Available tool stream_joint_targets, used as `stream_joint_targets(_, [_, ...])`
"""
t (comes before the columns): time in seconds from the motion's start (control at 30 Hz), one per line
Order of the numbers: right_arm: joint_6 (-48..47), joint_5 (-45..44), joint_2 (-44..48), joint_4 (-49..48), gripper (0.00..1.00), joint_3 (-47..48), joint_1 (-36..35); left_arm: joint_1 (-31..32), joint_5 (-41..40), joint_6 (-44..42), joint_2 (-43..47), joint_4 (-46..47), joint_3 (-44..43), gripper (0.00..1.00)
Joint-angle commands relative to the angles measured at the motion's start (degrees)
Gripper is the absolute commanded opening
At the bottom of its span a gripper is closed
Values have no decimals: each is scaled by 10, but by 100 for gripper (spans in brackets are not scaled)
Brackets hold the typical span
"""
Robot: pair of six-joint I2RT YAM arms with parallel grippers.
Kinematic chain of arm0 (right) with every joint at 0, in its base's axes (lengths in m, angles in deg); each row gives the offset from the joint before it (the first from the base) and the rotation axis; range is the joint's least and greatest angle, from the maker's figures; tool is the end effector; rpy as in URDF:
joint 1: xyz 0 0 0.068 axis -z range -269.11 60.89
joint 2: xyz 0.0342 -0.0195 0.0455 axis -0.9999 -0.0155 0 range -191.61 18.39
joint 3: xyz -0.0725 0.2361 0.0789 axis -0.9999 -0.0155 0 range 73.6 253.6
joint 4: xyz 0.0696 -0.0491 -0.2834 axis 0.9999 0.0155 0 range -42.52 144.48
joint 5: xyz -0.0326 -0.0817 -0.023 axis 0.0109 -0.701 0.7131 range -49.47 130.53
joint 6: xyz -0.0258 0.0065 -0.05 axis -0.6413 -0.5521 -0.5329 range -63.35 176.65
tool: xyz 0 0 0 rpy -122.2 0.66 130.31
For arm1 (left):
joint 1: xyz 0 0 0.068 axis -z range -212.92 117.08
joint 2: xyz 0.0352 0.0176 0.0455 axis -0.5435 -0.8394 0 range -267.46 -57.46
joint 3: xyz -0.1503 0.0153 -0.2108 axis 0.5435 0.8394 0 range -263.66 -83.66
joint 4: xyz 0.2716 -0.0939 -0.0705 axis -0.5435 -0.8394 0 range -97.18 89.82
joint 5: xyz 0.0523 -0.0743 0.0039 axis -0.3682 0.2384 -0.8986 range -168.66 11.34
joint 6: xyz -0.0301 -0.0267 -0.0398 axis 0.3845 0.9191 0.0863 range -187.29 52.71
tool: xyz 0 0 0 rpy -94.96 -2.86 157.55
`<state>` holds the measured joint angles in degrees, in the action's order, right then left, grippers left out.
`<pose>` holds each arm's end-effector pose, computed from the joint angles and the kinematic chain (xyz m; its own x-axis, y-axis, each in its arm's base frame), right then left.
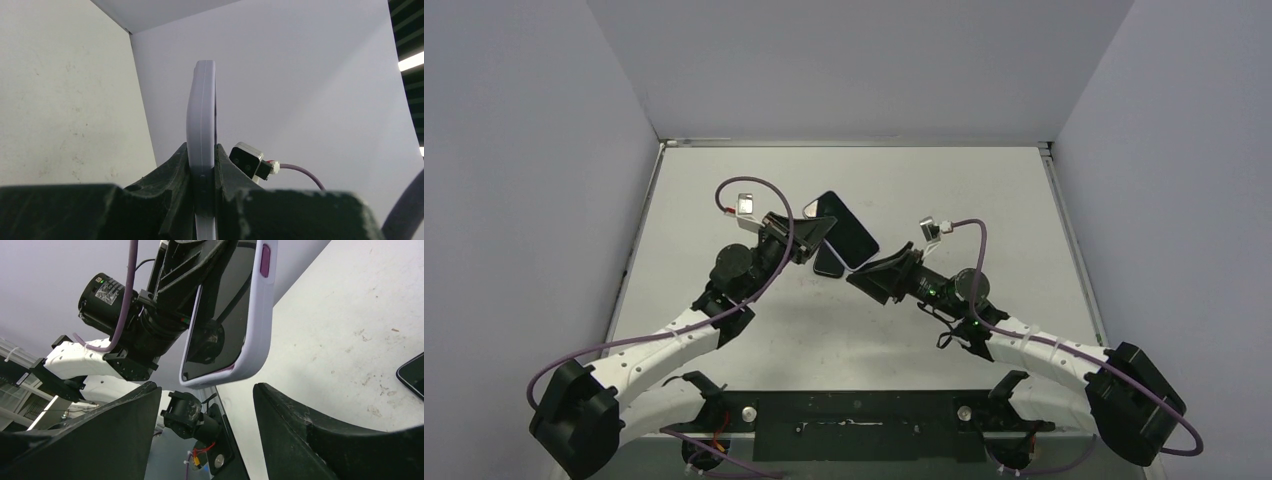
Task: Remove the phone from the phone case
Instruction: Remove the phone case from the phone.
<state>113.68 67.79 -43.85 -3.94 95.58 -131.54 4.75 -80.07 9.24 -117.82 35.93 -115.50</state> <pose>0.1828 0.1918 0.2197 -0.7037 0.3671 -0.6083 -0.6267 0.0826 0.7749 0.2260 -0.1733 0.2641 -0.5509 -0.8029 -0.2276 0.2394 0.1092 -0.9648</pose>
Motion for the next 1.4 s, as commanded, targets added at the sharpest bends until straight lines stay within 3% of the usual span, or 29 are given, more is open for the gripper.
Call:
stream_joint_targets(0.0, [-1, -21, -25, -99, 66, 31, -6, 18, -38, 30, 20, 68, -5, 0])
stream_joint_targets(0.3, [1, -33, -45, -128, 50, 36, -8, 44, -86, 41, 22, 65, 0, 0])
stream_joint_targets(0.57, [-19, 2, -60, -156, 21, 34, -9, 45, -95, 71, 26, -2, -27, 0])
stream_joint_targets(0.77, [-84, 50, -67, -120, 0, 57, -10, 43, -76, 117, 33, -86, -50, 0])
stream_joint_targets(0.97, [-159, 93, -68, -50, 0, 88, -13, 34, -43, 139, 36, -154, -73, 0])
stream_joint_targets(1.13, [-236, 99, -56, 31, 0, 107, -17, 28, -32, 152, 42, -159, -71, 0])
stream_joint_targets(1.37, [-368, 103, -29, 160, 11, 133, -19, 14, 2, 147, 39, -168, -81, 0])
